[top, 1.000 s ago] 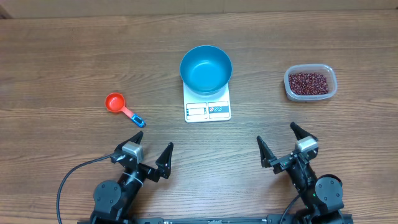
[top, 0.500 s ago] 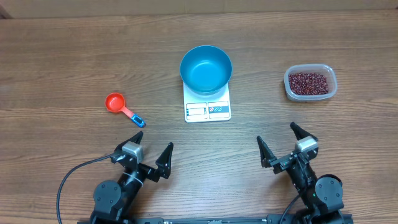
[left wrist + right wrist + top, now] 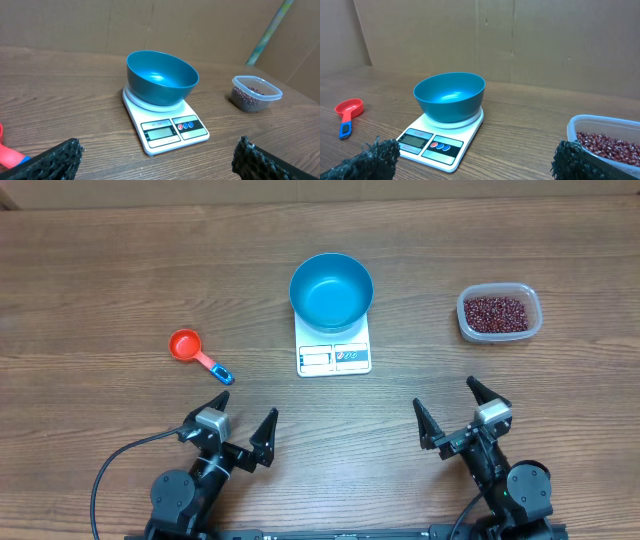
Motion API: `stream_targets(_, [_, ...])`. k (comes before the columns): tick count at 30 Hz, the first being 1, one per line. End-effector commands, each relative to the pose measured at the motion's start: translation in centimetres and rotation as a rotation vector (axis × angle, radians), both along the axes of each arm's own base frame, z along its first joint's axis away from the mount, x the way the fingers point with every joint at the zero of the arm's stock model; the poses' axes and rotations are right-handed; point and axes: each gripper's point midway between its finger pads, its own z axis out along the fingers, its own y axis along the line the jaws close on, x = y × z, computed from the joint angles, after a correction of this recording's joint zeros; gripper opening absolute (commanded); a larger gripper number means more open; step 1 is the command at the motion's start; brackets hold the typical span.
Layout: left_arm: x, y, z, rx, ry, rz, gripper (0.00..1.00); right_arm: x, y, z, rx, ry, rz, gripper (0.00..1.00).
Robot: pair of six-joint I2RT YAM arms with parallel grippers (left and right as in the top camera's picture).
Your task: Scoop item into bowl and weigh 150g on scale
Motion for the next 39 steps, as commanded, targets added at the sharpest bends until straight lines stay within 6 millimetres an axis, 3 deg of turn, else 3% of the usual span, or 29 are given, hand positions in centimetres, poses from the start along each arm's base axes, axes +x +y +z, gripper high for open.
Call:
stream_targets(1, [0.1, 0.1, 0.0, 0.023, -0.021, 0.007, 1.0, 0.0, -0.1, -0.3, 0.004, 0.001, -0.006, 1.0])
stream_targets(10, [0.1, 0.1, 0.0, -0.021, 0.0, 0.009, 1.0, 0.0, -0.1, -0.2, 0.004, 0.0, -0.006, 1.0])
stream_targets(16, [-0.5, 0.2, 1.6, -0.044, 0.015, 0.011, 1.0, 0.0, -0.1, -0.2, 0.004, 0.0, -0.006, 1.0])
stream_targets(25, [-1.3, 3.3, 4.6, 0.012, 0.158, 0.182, 1.0, 0.0, -0.1, -0.2, 0.004, 0.0, -0.006, 1.0])
stream_targets(34, [0.6, 6.3, 6.3, 0.136, 0.4, 0.378, 1.0, 0.0, -0.1, -0.2, 0.004, 0.0, -0.006, 1.0])
stream_targets(39, [2.5, 5.8, 5.7, 0.192, 0.534, 0.37, 1.0, 0.0, -0.1, -0.2, 0.004, 0.0, -0.006, 1.0])
